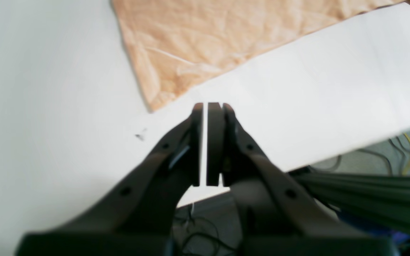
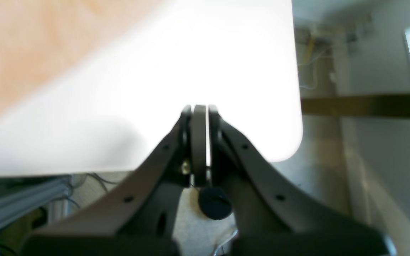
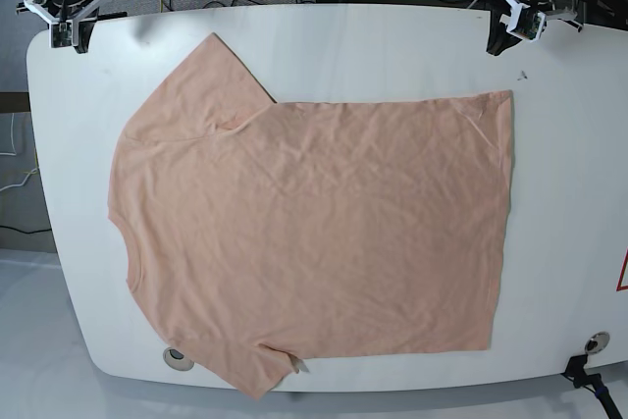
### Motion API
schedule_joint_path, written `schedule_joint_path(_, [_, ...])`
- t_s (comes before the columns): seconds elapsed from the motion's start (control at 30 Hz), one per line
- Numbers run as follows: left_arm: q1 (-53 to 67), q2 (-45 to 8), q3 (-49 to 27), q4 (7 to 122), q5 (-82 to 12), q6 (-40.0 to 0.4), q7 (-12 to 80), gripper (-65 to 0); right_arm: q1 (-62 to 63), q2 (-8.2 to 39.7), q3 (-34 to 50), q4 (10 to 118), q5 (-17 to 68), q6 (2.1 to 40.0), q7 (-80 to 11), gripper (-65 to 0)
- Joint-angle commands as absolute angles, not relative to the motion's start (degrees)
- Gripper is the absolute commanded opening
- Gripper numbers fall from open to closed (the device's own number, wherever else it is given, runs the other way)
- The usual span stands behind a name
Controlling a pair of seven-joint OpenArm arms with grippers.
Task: Fold the T-shirt properly
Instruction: 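Lower both grippers toward the shirt's side edge corners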
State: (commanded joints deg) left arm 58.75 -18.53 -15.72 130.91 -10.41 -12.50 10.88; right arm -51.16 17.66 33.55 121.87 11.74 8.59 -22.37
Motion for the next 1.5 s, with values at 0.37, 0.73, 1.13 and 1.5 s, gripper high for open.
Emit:
schedule_joint_path(0.37, [55.4, -18.6, -16.8, 131.4, -10.5, -15.0, 9.4, -54.7, -43.0, 18.0, 39.2, 121.3, 12.2, 9.4, -26.5, -57.7])
schedule_joint_path(0.73, [51.2, -18.3, -17.2, 128.1, -7.4, -9.6, 8.1, -26.4, -42.4, 21.7, 38.3, 115.6, 10.6, 12.7, -25.2, -49.5])
schedule_joint_path(1.13, [46.7, -21.4, -14.5, 121.3, -6.1, -6.8, 11.7, -33.1, -42.1, 24.2, 36.2, 109.6, 8.5, 12.9, -24.9, -49.9])
schedule_joint_path(1.5, [36.7, -21.5, -14.4, 122.7, -12.8, -15.5, 18.1, -37.0, -40.5, 23.8, 35.8, 110.7, 8.2, 12.9, -25.0, -51.1])
